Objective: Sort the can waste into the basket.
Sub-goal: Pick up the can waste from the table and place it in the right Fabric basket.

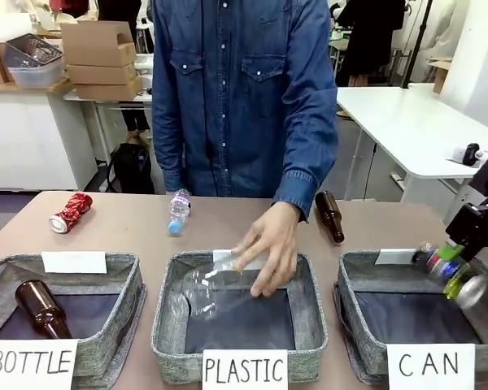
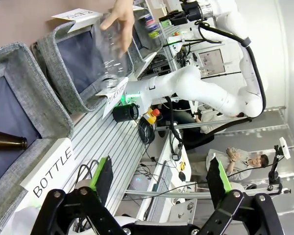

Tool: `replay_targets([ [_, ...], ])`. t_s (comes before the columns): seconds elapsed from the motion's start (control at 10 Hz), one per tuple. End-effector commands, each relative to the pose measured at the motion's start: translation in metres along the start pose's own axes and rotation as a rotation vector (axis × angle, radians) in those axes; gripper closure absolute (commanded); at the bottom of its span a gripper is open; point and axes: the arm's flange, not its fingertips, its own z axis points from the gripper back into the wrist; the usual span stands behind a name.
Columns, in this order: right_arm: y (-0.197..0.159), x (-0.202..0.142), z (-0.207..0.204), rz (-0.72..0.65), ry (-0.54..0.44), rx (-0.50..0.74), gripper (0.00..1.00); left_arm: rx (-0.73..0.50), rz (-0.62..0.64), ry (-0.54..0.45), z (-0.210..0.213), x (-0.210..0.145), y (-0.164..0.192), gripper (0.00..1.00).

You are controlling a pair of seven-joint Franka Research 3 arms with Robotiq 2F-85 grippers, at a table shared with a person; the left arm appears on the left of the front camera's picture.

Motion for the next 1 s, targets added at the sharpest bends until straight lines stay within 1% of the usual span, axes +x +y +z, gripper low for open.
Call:
replay_targets([
  [0.0,-0.001,-0.002,-0.004,0.016,0.015,0.000,0.00,-0.016,-0.012,-0.003,0.001,0.001,-0.003,0.00],
  [0.4,-0.001,-0.002,-0.003,-0.003,-0.001,0.022,0.00,-0.016,-0.012,-0.003,0.001,0.001,-0.003,0.00],
  [0.5,0.000,-0.003,-0.004,-0.019,-0.012,0.047,0.00,-0.016,-0.012,-0.003,0.001,0.001,-0.003,0.00],
  [0.6,0.003,-0.001,0.001,-0.014,-0.061,0.142,0.00,-0.016,-0.012,-0.003,0.001,0.001,-0.003,0.00],
  [0.7,0.006,0.000,0.015,-0.036,-0.182,0.360,0.00,-0.016,-0.012,-0.003,0.001,0.001,-0.003,0.00],
  [0.8,0.011,0.007,0.041,-0.194,-0.444,0.786,0.00,-0.016,-0.012,-0.003,0.001,0.001,-0.003,0.00],
  [0.9,0.014,0.008,0.060,-0.362,-0.514,1.196,0.00,-0.016,-0.012,-0.003,0.001,0.001,-0.003,0.00],
])
